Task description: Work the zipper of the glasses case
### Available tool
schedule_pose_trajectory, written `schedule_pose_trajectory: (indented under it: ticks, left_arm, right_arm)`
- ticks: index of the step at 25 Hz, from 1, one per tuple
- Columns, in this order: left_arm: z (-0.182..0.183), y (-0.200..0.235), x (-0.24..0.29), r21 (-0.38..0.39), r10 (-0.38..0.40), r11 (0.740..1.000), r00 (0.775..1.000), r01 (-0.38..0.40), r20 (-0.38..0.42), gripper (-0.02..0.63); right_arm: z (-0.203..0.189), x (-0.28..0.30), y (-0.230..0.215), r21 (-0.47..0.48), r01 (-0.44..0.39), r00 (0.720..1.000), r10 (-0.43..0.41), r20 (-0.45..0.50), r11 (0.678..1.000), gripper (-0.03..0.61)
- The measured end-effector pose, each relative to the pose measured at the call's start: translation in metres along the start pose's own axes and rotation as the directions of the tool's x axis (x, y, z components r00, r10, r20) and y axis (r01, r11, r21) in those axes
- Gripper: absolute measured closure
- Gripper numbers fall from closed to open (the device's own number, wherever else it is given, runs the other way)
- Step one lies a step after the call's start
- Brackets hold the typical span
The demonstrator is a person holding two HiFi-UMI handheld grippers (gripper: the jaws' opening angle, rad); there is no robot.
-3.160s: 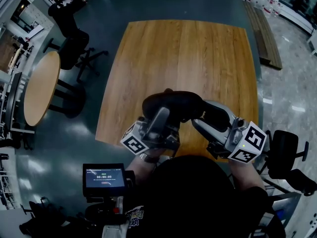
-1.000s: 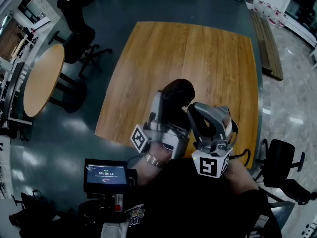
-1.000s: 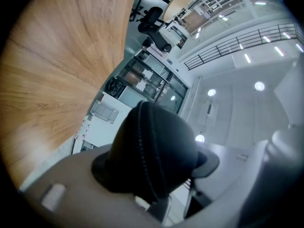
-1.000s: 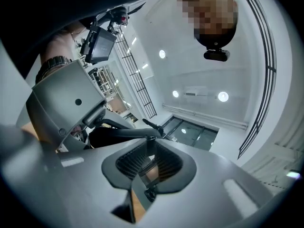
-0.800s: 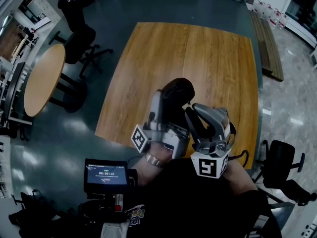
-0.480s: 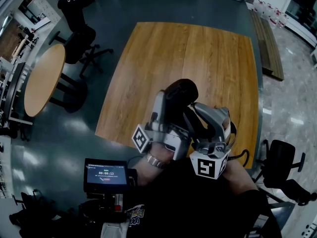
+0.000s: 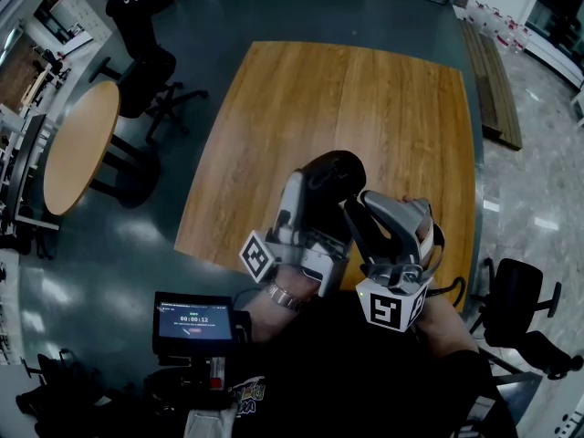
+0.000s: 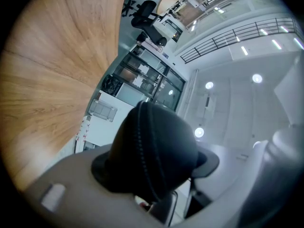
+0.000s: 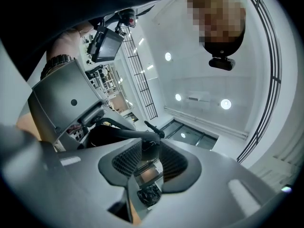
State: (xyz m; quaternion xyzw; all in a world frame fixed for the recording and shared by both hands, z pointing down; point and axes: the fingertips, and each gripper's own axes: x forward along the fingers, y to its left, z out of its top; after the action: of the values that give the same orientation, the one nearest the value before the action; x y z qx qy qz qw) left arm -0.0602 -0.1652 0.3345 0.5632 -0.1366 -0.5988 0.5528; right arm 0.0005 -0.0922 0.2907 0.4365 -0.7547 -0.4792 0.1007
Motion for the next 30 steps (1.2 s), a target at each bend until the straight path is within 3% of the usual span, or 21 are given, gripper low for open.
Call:
schedule_pose_trajectory:
  ticks: [4,6,16,18,20,21,22,24,25,26,30]
  left_arm:
    - [0.000,0.001,0.000,-0.002,0.005,1.000,1.000,-0.005,-0.005,0.328]
    - [0.000,0.003,-0.001,0.001,0.008,1.000,1.000,-0.008,-0.004,0.328]
    - [-0.007,0.006,0.000,0.078,0.016,0.997,0.999,-0.012,-0.051,0.329]
    - [-0.005,0.004,0.000,0.100,0.020,0.995,0.999,-0.016,-0.045,0.331]
    - [-0.004,0.003,-0.002,0.115,0.016,0.993,0.999,-0.012,-0.030,0.331]
    - [-0.004,0.000,-0.002,0.135,0.007,0.991,1.000,-0.003,-0.027,0.331]
    - [-0.004,-0.005,-0.001,0.179,-0.009,0.984,0.999,0.015,-0.032,0.331]
    - [-0.005,-0.022,0.001,0.327,-0.049,0.942,0.996,0.070,-0.073,0.331]
    - [-0.007,-0.031,0.003,0.404,-0.063,0.909,0.992,0.101,-0.105,0.331]
    - [-0.010,-0.040,0.005,0.471,-0.073,0.873,0.988,0.131,-0.140,0.331]
    - [-0.021,-0.063,0.009,0.635,-0.080,0.737,0.962,0.233,-0.260,0.331]
  right_arm:
    - [-0.004,-0.003,0.000,-0.022,-0.004,1.000,0.004,-0.010,1.000,0.494]
    - [-0.005,-0.006,-0.003,-0.024,0.001,1.000,-0.001,-0.007,1.000,0.552]
    - [-0.014,-0.012,-0.001,-0.012,-0.057,0.998,0.057,-0.020,0.998,0.549]
    - [-0.016,-0.013,0.001,0.019,-0.079,0.996,0.079,-0.029,0.997,0.551]
    - [-0.015,-0.012,0.001,0.148,-0.108,0.994,0.110,-0.009,0.983,0.551]
    - [-0.014,-0.012,0.000,0.265,-0.128,0.991,0.131,0.008,0.956,0.552]
    - [-0.015,-0.012,0.000,0.401,-0.148,0.988,0.151,0.023,0.904,0.552]
    - [-0.018,-0.013,-0.001,0.631,-0.165,0.984,0.173,0.049,0.758,0.552]
    - [-0.018,-0.013,-0.002,0.692,-0.166,0.983,0.173,0.060,0.703,0.552]
    - [-0.018,-0.014,-0.003,0.722,-0.168,0.983,0.172,0.068,0.671,0.552]
    - [-0.015,-0.015,-0.005,0.766,-0.186,0.978,0.189,0.086,0.616,0.557]
